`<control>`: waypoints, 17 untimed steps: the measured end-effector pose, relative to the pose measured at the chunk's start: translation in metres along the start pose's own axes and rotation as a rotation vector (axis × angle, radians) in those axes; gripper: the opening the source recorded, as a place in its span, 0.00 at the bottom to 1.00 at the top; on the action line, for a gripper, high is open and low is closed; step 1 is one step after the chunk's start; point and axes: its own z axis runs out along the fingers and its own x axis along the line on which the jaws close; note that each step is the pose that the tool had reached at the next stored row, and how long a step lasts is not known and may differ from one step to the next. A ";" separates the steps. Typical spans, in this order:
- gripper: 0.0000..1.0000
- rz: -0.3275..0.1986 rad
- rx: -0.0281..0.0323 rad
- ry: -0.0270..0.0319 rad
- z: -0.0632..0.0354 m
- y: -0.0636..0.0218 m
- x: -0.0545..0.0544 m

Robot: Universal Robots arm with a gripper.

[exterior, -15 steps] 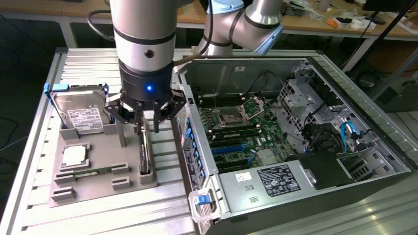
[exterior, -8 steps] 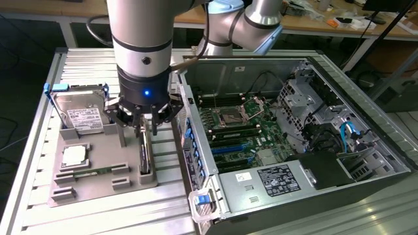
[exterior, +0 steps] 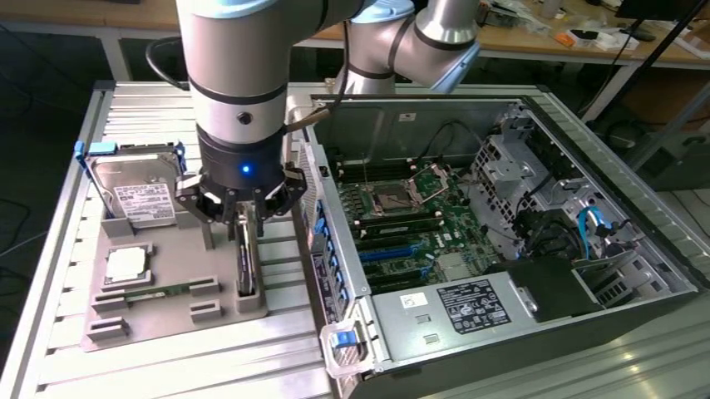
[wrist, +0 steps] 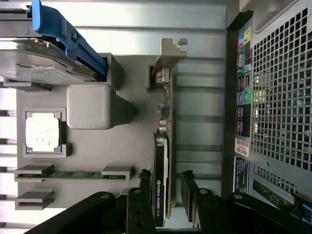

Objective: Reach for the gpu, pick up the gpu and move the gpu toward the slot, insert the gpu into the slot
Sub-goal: 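Pick up the gpu and move the gpu toward the slot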

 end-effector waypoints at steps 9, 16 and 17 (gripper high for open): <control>0.39 0.000 0.0000 0.0025 0.0128 -0.0006 0.000; 0.39 0.000 -0.0002 0.0027 0.0203 0.0032 0.000; 0.39 0.000 -0.0001 0.0029 0.0213 0.0035 0.000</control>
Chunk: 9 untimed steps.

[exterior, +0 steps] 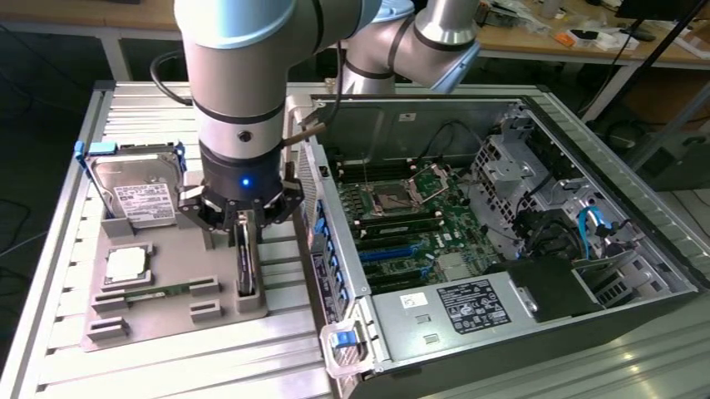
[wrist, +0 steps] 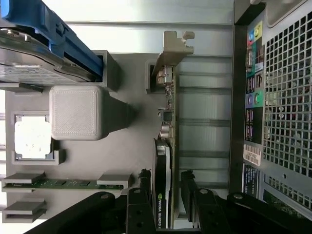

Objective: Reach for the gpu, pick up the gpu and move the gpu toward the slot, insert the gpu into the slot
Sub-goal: 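Pick up the gpu and move the gpu toward the slot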

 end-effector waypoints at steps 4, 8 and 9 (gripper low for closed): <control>0.39 0.000 0.0001 0.0009 0.0044 0.0008 0.000; 0.39 0.000 0.0000 0.0021 0.0094 0.0014 0.000; 0.39 0.000 0.0000 0.0023 0.0099 0.0014 0.000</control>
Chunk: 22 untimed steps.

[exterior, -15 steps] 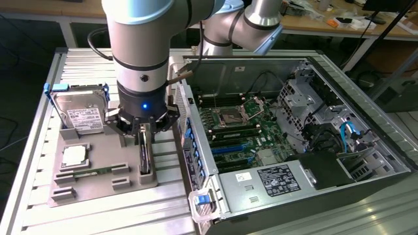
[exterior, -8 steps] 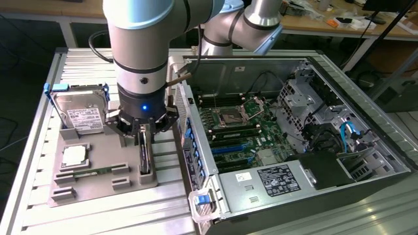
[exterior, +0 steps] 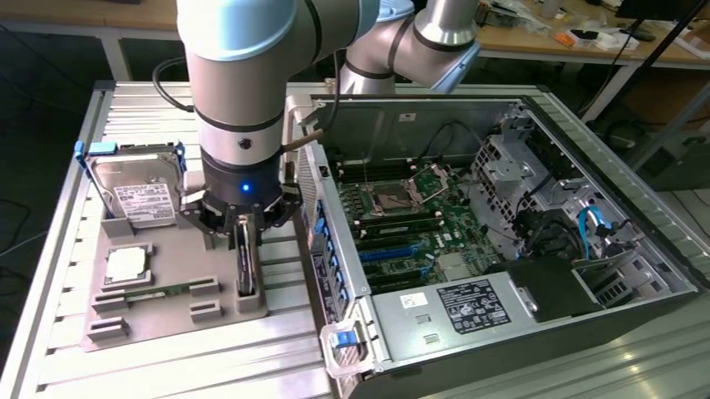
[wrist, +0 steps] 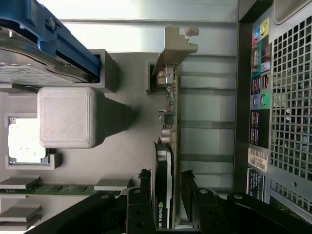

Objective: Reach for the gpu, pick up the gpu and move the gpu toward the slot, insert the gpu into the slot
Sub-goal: 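Pick up the gpu and move the gpu toward the slot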

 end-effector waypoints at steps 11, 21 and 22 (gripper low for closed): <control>0.39 0.000 0.0000 0.0002 -0.0001 0.0000 0.000; 0.27 0.000 0.0000 0.0001 0.0000 0.0000 0.000; 0.27 0.000 0.0001 0.0001 0.0000 0.0000 0.000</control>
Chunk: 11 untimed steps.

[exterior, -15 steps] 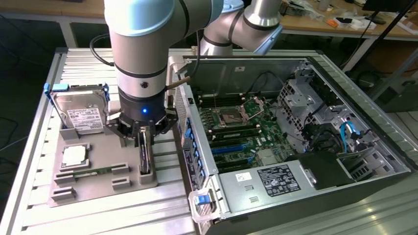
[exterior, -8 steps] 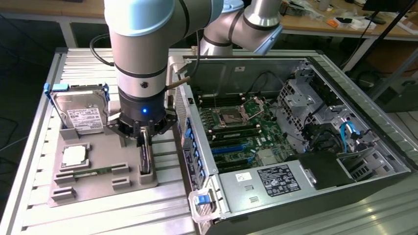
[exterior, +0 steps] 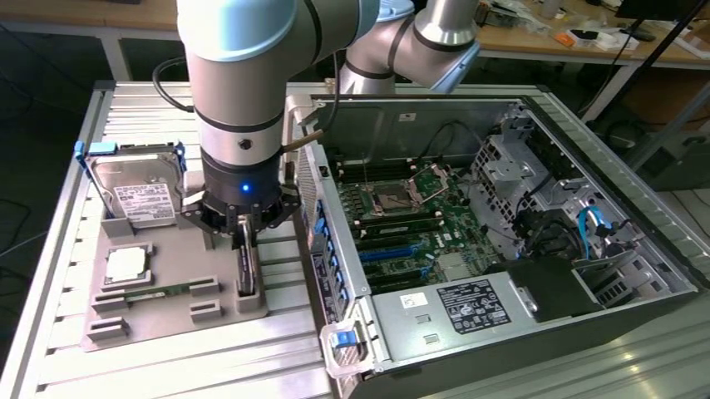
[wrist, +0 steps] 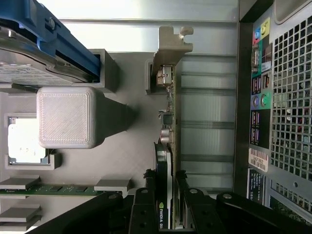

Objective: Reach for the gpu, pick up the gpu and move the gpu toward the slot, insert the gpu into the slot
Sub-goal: 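Pick up the gpu and move the gpu toward the slot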

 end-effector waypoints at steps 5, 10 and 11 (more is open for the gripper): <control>0.27 0.000 0.0000 0.0000 0.0000 0.0000 0.000; 0.27 0.000 0.0057 0.0002 -0.0066 0.0003 0.000; 0.27 0.000 0.0061 0.0001 -0.0080 0.0004 0.000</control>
